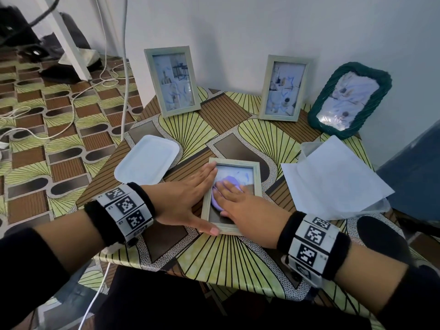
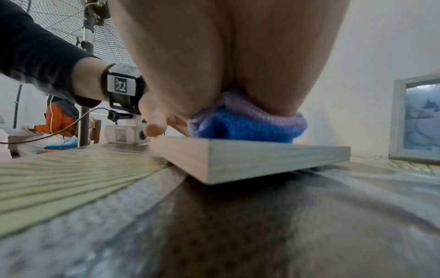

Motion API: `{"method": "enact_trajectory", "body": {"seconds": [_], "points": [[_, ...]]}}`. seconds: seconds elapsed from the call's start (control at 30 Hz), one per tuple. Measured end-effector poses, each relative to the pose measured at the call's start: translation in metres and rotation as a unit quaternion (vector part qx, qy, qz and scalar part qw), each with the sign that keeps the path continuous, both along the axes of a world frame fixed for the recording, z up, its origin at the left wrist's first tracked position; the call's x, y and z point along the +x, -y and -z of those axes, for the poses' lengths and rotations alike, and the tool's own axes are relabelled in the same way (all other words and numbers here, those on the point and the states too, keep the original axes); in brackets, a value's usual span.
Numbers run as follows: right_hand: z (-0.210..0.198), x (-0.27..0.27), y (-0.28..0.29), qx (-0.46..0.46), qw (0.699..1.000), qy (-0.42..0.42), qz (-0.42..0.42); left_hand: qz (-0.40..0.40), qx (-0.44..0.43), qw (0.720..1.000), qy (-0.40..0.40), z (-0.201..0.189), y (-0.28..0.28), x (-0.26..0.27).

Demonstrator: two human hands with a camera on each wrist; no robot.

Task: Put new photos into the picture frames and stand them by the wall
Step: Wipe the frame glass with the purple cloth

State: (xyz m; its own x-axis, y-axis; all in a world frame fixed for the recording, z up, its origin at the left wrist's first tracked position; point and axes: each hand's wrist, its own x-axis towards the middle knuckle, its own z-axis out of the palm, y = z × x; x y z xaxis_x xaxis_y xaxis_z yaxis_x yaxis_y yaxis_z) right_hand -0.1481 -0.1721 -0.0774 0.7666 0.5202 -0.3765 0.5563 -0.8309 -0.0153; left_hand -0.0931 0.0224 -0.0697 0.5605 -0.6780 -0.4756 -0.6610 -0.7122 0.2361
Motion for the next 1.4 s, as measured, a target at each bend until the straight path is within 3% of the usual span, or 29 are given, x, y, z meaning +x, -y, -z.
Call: {"method": "enact_trajectory", "body": {"seconds": [0.27,0.6,0.83,1.17,1.4], "points": [[-0.013,-0.024,0.024,0.05,0.996,-0.055,-0.045,0.0,0.013,1.0,-0.008,-0.003,0.0,0.0],[-0.02,-0.027,0.039,0.006,0.999,-0.01,-0.042,0.004,0.018,1.0,-0.011,-0.002,0.0,0.0],[-0.013,0.0,0.04,-0.042,0.999,0.016,0.001,0.004,0.011,1.0,-0.016,-0.001,0.0,0.0],[-0.013,0.036,0.017,0.018,0.998,0.018,0.059,-0.006,0.003,1.0,-0.023,-0.003,0.0,0.0],[-0.002,0.045,0.002,0.04,0.998,0.005,0.047,-0.01,0.003,1.0,-0.015,-0.004,0.002,-0.001]]}}
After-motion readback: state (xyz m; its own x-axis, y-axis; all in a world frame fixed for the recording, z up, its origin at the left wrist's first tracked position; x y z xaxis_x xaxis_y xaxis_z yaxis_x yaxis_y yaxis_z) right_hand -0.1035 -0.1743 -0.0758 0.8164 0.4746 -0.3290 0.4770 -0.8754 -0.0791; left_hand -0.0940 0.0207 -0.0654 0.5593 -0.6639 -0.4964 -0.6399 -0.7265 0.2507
